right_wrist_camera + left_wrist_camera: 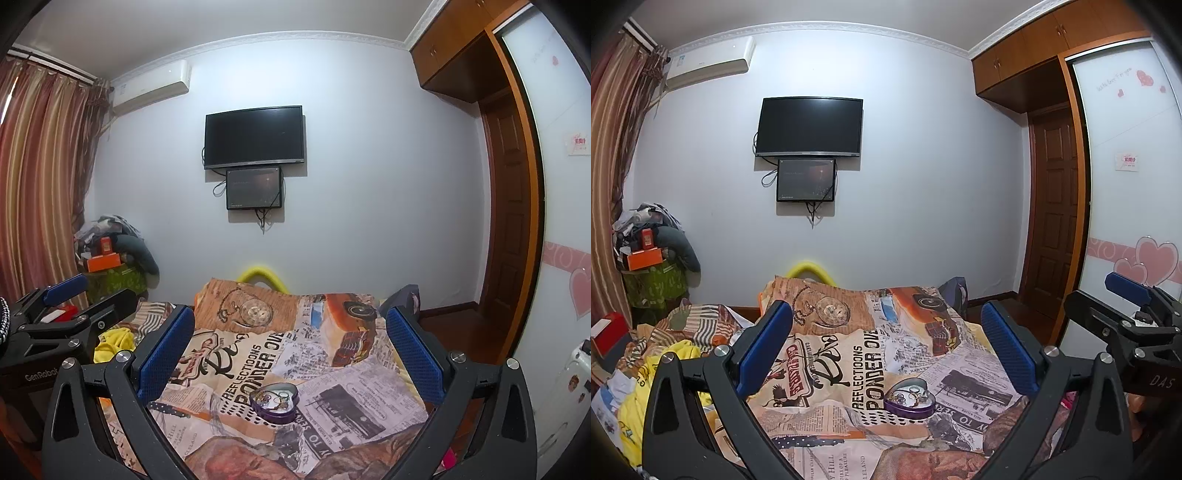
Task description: Organize jewelry
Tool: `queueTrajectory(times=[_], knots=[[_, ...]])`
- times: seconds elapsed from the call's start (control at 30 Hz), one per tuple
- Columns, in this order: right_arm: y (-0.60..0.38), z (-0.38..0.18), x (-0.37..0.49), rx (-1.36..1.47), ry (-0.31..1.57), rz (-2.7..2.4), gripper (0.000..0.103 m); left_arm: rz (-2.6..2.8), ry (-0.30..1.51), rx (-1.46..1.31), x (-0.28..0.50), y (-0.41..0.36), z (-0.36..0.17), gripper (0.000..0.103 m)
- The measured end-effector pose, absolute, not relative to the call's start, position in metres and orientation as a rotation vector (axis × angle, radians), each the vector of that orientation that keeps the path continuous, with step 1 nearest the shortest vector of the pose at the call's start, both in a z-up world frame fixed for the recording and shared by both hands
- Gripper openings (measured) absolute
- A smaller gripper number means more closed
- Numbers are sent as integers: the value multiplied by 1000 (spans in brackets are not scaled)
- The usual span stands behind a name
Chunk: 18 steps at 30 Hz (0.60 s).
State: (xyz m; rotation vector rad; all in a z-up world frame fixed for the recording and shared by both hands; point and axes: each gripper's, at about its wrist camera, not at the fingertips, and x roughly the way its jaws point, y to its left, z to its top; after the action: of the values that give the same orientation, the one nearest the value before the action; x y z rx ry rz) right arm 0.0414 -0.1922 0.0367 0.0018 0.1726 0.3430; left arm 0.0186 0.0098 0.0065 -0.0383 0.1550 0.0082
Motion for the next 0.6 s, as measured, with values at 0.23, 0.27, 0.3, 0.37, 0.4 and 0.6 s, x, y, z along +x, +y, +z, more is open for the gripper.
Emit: queueTrajectory(times=[0.23,0.27,0.3,0.37,0.4,0.6], knots=[[-192,37,42,1,174,343,103,3,167,-46,22,11,5,103],[-192,37,42,1,174,342,103,2,167,-45,22,11,5,103],[-192,37,42,2,175,342,103,-1,169,-44,22,11,6,103],[-192,37,42,2,176,342,103,-6,172,-44,23,11,6,103],[-192,37,42,2,176,342,103,-7,174,-44,24,11,6,103],[-192,38,42,2,176,340,103,-13,181,-52,26,11,5,103]])
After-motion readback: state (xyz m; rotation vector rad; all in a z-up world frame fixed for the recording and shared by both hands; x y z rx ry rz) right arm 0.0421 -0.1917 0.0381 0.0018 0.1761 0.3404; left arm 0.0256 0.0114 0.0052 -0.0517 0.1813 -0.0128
